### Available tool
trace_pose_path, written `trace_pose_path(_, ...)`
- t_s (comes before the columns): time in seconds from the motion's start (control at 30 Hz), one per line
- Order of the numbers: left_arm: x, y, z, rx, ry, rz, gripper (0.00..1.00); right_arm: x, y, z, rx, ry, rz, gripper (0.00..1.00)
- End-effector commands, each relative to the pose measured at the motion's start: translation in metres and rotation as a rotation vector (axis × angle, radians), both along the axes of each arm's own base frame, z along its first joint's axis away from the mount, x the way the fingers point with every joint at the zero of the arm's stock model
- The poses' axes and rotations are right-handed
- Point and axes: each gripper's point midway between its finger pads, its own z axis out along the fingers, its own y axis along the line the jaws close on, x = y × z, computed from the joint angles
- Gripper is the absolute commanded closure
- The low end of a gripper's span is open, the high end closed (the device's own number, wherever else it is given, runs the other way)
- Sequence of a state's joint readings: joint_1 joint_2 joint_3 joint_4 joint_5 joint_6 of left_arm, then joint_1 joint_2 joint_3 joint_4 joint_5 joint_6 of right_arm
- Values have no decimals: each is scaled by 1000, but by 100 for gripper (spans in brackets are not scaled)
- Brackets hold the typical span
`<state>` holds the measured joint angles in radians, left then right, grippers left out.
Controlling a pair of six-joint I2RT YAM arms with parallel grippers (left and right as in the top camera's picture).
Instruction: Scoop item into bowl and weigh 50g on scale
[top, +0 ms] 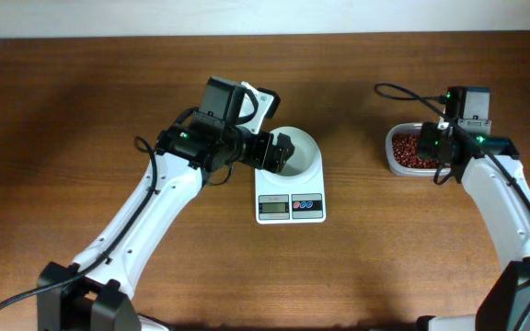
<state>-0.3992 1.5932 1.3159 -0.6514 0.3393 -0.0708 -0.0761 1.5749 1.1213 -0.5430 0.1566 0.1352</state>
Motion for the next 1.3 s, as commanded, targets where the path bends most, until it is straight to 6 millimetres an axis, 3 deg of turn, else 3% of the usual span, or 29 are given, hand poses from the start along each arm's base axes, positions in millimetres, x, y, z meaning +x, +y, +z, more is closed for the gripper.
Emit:
trace_pose_path(0.0,1,0,5,6,-24,-10,3,5,-3,9,-12,-42,-1,96)
trace_pose_path(0.13,1,0,6,6,-24,-10,3,2,2,8,24,-21,15,96)
trace_pose_path(0.3,1,0,6,6,-24,-10,3,-3,-5,33,147,0,10,96)
trace_pose_path(0.37,1,0,6,6,-24,-10,3,-5,-7,34,179,4,4,96)
trace_pose_path(0.67,1,0,5,6,-24,-10,3,-8,-13,-15,198,146,2,96)
trace_pose_path(0.8,1,0,5,6,-23,-10,3,-9,-13,-18,195,154,3,95)
trace_pose_path(0.87,1,0,6,6,-24,-10,3,-9,-13,-18,195,155,3,85)
trace_pose_path(0.93,1,0,6,6,-24,-10,3,-9,-13,-18,195,155,3,58)
trace_pose_path(1.0,1,0,5,6,-24,-10,3,-8,-13,-18,195,153,3,43)
trace_pose_path(1.27,1,0,5,6,-24,-10,4,-3,-12,-13,204,133,12,39)
